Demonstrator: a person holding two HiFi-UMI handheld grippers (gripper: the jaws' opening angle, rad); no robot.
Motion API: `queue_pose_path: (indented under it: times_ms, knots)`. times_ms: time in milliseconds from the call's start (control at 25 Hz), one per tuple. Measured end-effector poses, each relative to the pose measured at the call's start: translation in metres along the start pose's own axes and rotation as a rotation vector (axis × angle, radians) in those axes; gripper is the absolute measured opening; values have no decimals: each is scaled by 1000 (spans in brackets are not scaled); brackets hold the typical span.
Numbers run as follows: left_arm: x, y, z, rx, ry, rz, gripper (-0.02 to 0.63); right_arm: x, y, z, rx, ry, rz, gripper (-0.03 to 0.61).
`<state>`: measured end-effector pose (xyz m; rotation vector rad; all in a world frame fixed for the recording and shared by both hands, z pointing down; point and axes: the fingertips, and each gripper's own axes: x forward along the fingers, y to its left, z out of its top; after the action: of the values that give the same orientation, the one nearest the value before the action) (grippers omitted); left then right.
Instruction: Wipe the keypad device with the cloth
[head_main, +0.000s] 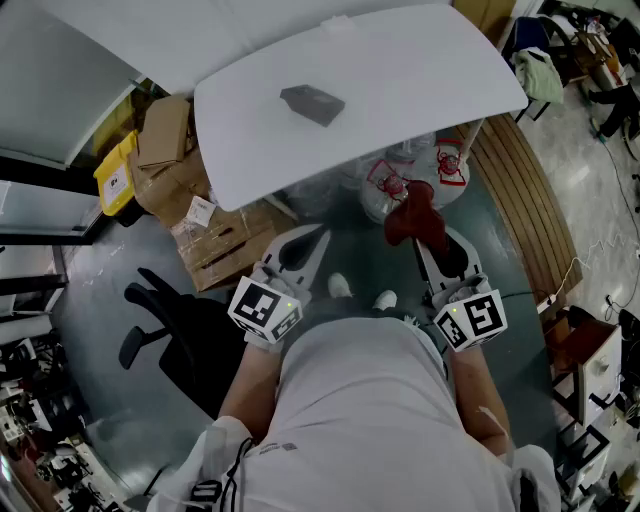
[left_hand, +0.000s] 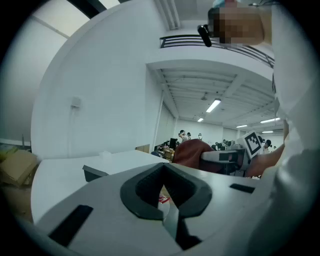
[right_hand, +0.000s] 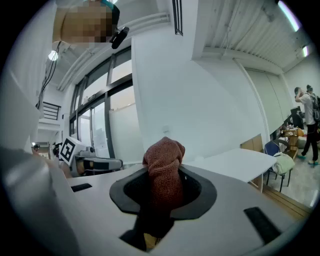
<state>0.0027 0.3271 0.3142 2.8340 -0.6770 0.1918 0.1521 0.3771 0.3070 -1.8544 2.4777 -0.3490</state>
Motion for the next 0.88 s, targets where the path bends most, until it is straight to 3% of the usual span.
queue_pose_path:
  times_ms: [160,480,880]
  knots:
    - [-6,14,3,-49,-27,6,11,12,4,-1,-3,17,-5,103]
    - [-22,45,-4,-56,-19,-27,11,49,31,-4,-24,45,-11,103]
    - [-14,81,-18,-117,5,-17,11,75,24,-15,84,47,-20,103]
